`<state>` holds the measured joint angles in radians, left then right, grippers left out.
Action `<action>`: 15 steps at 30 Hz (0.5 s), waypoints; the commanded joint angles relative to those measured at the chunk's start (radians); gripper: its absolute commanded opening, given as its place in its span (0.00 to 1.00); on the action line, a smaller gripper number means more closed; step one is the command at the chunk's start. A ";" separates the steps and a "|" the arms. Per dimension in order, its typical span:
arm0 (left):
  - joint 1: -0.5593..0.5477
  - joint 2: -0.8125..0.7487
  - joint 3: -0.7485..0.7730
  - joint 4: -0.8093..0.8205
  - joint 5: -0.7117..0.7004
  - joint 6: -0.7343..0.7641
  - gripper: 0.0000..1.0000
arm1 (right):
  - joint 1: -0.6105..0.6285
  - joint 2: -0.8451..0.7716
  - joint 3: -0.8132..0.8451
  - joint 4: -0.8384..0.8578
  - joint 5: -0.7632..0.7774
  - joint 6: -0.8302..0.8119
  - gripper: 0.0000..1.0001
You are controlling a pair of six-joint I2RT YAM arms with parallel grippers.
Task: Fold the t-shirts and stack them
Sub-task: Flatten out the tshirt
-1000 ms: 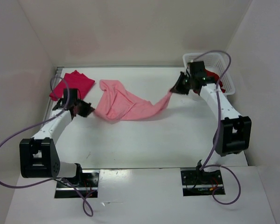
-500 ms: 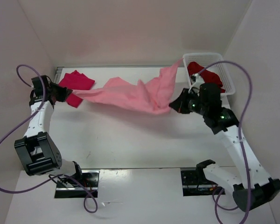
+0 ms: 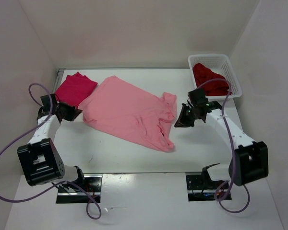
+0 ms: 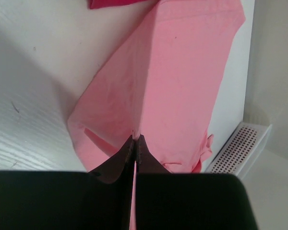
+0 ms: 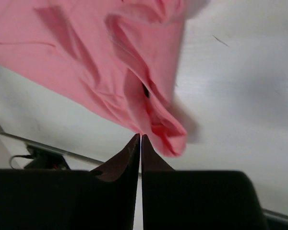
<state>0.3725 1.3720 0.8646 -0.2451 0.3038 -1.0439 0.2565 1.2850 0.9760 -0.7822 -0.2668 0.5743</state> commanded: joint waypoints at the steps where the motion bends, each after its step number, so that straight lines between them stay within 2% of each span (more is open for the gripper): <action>1: 0.006 -0.071 -0.025 0.026 0.023 0.068 0.00 | 0.035 0.142 0.085 0.214 -0.058 0.018 0.05; 3: 0.006 -0.083 -0.026 0.007 0.009 0.094 0.00 | 0.091 0.194 0.146 0.283 -0.049 0.018 0.03; 4: 0.006 -0.097 -0.041 -0.003 0.000 0.105 0.00 | 0.113 0.242 0.165 0.306 -0.039 0.018 0.05; 5: 0.006 -0.097 -0.041 -0.003 0.000 0.117 0.00 | 0.153 0.272 0.209 0.325 -0.038 0.018 0.17; 8: 0.006 -0.117 -0.062 -0.003 0.000 0.137 0.00 | 0.228 0.422 0.327 0.348 -0.029 -0.013 0.46; 10: 0.006 -0.117 -0.062 -0.013 0.009 0.137 0.00 | 0.257 0.529 0.387 0.348 -0.044 -0.033 0.50; 15: 0.006 -0.151 -0.091 -0.013 0.029 0.148 0.00 | 0.351 0.664 0.515 0.357 -0.017 -0.065 0.60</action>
<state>0.3729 1.2655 0.7937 -0.2619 0.3092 -0.9325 0.5636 1.9034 1.4174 -0.4648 -0.2962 0.5518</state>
